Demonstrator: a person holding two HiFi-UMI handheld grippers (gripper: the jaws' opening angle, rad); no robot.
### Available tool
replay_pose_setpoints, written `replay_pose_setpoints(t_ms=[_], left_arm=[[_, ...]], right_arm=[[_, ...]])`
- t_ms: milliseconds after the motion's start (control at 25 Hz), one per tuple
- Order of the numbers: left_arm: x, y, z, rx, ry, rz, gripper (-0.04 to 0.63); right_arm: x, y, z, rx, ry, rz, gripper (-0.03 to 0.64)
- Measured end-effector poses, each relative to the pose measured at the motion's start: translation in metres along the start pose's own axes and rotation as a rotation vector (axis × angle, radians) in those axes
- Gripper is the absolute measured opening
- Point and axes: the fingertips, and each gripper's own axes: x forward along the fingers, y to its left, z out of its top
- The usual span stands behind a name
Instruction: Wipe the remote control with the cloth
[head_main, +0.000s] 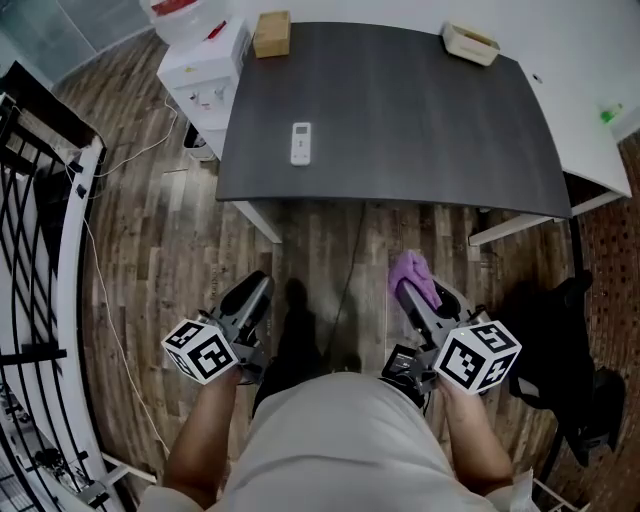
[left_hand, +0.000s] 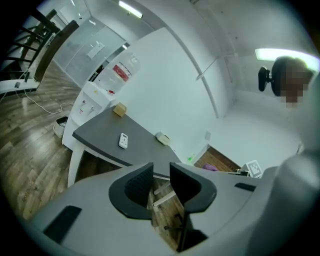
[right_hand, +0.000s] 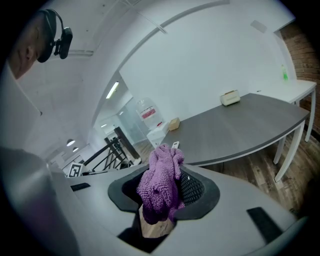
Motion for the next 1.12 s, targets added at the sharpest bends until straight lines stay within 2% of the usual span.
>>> replay_pose_setpoints(t_ms=[240, 440, 560, 720, 880, 1120], left_arm=[[0.069, 0.056, 0.044, 0.070, 0.142, -0.018, 0.154], [0.113, 0.086, 0.064, 0.124, 0.251, -0.080, 0.188], [0.132, 0.101, 0.070, 0.133, 0.280, -0.090, 0.198], [0.157, 0.119, 0.072, 0.131, 0.311, -0.079, 0.207], [0.185, 0.135, 0.072, 0.147, 0.344, -0.042, 0.225], [0.222, 0.152, 0.059, 0.235, 0.387, 0.070, 0.225]], right_arm=[[0.078, -0.003, 0.041, -0.011, 0.042, -0.094, 0.129], [0.130, -0.005, 0.066, -0.010, 0.054, -0.144, 0.129], [0.152, -0.009, 0.068, -0.019, 0.086, -0.152, 0.130], [0.181, -0.020, 0.066, -0.068, 0.157, -0.147, 0.130], [0.215, -0.033, 0.067, -0.108, 0.232, -0.095, 0.130], [0.260, -0.052, 0.065, -0.225, 0.363, 0.011, 0.130]])
